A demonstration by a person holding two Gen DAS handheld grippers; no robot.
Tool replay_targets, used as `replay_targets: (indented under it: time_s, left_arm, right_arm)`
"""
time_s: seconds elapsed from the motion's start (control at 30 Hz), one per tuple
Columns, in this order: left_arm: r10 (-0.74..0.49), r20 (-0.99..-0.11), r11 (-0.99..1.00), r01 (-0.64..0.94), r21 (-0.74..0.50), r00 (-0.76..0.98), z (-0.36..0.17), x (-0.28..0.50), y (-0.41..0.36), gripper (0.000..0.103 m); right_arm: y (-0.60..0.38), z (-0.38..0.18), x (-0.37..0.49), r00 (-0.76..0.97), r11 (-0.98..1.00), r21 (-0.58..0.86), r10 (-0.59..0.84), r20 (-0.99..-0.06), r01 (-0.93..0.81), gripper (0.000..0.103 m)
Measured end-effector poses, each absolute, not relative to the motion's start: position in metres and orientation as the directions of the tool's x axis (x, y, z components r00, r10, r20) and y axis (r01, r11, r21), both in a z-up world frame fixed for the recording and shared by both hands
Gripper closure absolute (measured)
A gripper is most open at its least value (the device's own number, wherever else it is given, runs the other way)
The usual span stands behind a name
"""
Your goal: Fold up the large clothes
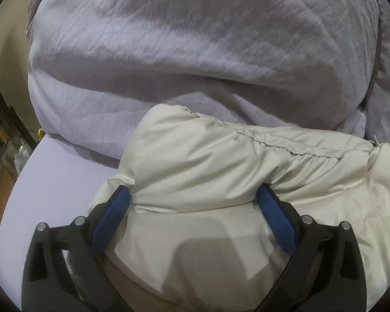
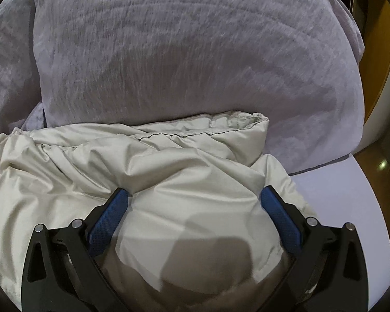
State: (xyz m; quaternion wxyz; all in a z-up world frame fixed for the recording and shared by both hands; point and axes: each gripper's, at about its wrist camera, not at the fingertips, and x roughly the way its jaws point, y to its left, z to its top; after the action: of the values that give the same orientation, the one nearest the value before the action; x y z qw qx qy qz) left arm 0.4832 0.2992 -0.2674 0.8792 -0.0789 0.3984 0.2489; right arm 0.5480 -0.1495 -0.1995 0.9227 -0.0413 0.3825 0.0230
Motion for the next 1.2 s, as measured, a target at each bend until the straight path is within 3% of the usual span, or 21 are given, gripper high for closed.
replay_targets:
  time_s: [0.7,0.83,1.07,1.2]
  left_arm:
    - [0.349,-0.748,0.865,-0.502,0.025,0.564,-0.268,0.484,0.319,0.002]
    - [0.346,-0.756,0.864,-0.502,0.027,0.555,-0.264,0.482,0.321,0.004]
    - [0.272,-0.729,0.884,-0.463,-0.069,0.629,-0.234,0.466,0.307,0.006]
    - [0.196,-0.719,0.916,-0.386,-0.109,0.667,-0.228,0.468,0.281,0.006]
  right_arm:
    - [-0.143,-0.223,0.549,0.705,0.994,-0.071,0.004,-0.709,-0.077,0.001]
    - [-0.137,-0.202,0.542,0.693,0.993,-0.097,-0.022,-0.721,-0.068,0.001]
    - [-0.112,-0.159,0.516,0.710,0.986,0.060,0.153,-0.687,-0.154,0.001]
    - [-0.076,-0.154,0.502,0.695,0.962,0.070,0.239,-0.678,-0.264,0.001]
